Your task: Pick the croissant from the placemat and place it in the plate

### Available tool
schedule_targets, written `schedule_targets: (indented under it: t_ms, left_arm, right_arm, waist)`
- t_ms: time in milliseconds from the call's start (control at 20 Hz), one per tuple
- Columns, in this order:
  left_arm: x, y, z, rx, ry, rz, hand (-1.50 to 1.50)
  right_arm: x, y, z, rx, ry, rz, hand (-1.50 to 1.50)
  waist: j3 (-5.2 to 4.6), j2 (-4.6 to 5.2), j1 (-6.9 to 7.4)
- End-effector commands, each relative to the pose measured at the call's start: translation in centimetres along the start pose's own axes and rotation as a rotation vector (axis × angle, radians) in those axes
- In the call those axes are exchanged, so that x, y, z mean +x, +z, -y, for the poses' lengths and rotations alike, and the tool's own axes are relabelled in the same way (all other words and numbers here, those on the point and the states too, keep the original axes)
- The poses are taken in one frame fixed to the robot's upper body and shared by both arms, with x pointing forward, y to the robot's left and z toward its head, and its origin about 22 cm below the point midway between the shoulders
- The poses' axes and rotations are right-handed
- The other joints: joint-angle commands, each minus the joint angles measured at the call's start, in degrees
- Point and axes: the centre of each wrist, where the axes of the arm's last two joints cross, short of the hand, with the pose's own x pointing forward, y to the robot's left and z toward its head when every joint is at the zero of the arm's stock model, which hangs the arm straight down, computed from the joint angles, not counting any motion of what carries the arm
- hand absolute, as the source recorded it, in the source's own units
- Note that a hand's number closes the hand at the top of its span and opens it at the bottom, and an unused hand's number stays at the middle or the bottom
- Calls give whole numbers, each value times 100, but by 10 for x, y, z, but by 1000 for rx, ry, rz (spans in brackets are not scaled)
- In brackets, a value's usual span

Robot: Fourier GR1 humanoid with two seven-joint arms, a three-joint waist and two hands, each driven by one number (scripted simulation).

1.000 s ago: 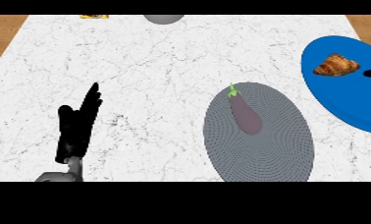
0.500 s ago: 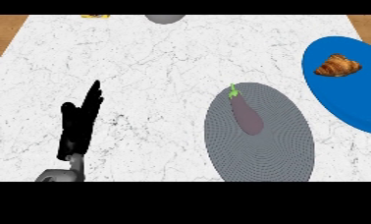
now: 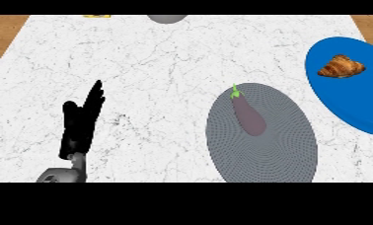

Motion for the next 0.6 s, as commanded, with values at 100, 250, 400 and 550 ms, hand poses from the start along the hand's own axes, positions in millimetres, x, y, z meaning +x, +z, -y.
schedule_targets:
  t_ms: [100, 250, 400, 550]
  left_arm:
    - [-18, 7, 14, -18, 4, -16, 0]
    - [2, -4, 0, -5, -8, -2, 0]
    - [18, 6, 7, -6, 8, 4, 0]
    - [4, -6, -19, 8, -2, 16, 0]
  right_arm:
    - [2, -4, -5, -32, 80, -46, -150]
    - [-4, -6, -23, -79, 78, -55, -150]
    - [-4, 4, 0, -57, 104, -69, -150]
    - [-12, 11, 4, -95, 109, -75, -150]
  waist:
    - [-1, -3, 2]
    - [-1, -3, -5]
    - [0, -10, -6]
    - [6, 20, 32]
